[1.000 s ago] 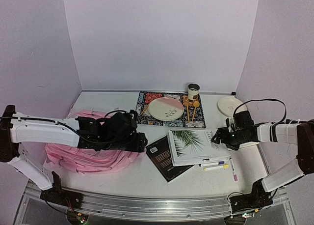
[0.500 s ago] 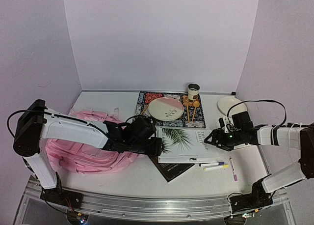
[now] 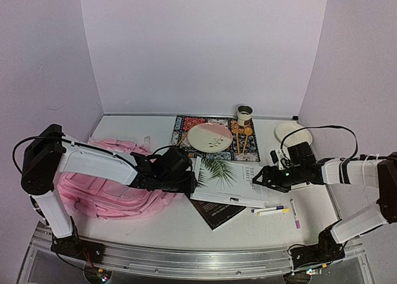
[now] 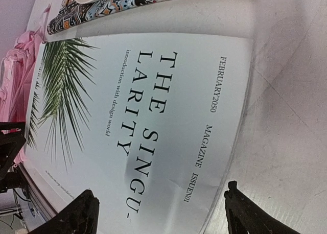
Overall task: Pack the student bag
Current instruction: Hold the book, then pick up the book, then pick up the largest pocket of the bag from the student bag, then place the book in the largest pocket of the bag.
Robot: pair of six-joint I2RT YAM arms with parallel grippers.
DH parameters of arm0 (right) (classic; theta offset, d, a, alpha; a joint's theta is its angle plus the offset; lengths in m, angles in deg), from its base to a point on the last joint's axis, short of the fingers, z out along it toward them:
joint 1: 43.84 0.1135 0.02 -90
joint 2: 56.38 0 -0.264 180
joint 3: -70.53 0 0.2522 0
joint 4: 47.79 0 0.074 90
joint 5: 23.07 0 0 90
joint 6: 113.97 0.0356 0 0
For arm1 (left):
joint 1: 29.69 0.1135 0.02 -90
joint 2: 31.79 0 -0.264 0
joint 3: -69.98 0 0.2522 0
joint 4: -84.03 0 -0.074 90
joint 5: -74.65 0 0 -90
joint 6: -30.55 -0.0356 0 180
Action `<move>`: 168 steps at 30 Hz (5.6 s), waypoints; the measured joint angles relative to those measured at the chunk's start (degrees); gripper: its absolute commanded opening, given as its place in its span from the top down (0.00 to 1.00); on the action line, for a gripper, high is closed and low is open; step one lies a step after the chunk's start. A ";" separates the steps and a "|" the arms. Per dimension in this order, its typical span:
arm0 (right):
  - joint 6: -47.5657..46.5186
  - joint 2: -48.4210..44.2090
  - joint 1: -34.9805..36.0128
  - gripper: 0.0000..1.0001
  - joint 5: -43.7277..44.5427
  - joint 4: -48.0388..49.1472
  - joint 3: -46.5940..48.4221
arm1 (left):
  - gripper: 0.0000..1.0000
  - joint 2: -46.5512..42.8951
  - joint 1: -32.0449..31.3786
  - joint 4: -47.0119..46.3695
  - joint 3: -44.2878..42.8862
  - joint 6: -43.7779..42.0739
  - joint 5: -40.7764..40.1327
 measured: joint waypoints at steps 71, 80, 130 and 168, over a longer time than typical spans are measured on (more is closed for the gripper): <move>14.38 -3.30 -5.68 0.73 -24.50 24.01 -5.05 | 0.31 -9.49 1.24 24.25 -1.82 -4.28 -12.64; 17.89 -7.03 -5.68 0.74 -22.25 23.51 -5.50 | 0.30 -7.45 1.30 29.22 -3.68 -5.32 -14.21; 39.00 0.55 18.59 0.73 -6.45 35.72 1.29 | 1.00 -20.48 2.64 43.07 -16.12 -9.71 -16.52; 49.52 40.77 38.25 0.62 18.72 40.25 38.06 | 1.00 -24.24 2.62 34.74 -13.59 -10.22 -5.04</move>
